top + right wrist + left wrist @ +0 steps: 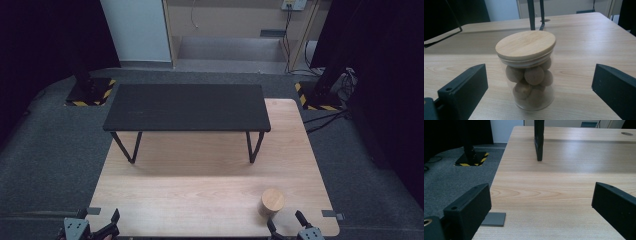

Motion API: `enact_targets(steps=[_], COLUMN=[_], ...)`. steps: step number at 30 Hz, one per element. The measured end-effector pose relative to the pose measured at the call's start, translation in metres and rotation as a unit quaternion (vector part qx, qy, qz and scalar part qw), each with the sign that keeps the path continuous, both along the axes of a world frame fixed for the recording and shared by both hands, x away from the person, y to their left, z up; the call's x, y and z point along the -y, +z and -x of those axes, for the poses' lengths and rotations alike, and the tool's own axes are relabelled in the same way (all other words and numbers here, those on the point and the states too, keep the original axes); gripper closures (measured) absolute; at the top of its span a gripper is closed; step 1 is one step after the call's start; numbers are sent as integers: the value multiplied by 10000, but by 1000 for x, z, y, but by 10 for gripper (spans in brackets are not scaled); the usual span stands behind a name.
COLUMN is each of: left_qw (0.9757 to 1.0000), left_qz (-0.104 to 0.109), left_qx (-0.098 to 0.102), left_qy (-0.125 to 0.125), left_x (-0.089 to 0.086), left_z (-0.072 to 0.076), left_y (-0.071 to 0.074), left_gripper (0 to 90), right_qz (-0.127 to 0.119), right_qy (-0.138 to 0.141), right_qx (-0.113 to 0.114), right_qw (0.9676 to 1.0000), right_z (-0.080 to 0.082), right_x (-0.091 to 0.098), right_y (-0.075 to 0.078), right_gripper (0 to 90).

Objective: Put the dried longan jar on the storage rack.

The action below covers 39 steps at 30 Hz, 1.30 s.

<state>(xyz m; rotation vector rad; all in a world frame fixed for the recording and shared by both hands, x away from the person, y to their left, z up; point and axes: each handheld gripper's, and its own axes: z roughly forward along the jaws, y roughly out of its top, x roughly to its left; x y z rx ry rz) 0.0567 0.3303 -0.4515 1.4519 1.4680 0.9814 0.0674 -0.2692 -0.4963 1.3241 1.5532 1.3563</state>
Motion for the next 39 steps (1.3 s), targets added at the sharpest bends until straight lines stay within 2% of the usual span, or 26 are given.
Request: enact_targets(steps=[9,12,21,26,33,39], left_qw=[10000,10000,10000,10000,10000,10000], left_qz=[5,11,30,38,52,51], left_qx=[13,7,-5,5,16,-6], left_qy=[-6,-13,-28,-10,-10,1], left_x=[0,0,-1,-2,-3,-3], left_z=[1,1,0,1,1,0], left_y=[0,-1,-2,-2,-2,-3], left_gripper=[11,11,11,11,11,11], right_qz=[34,118,300,335,448,500], right_qy=[123,138,17,-68,-111,-101], right_qx=[-18,-32,-82,-77,23,-39], right_qw=[9999,9998,9995,9994,9989,9987], right_z=[-21,-27,-41,-42,-38,-38], right_x=[-14,-19,-31,-34,-35,-36], right_y=[-2,-1,-4,-4,-2,6], right_gripper=[7,7,19,70,247,253])
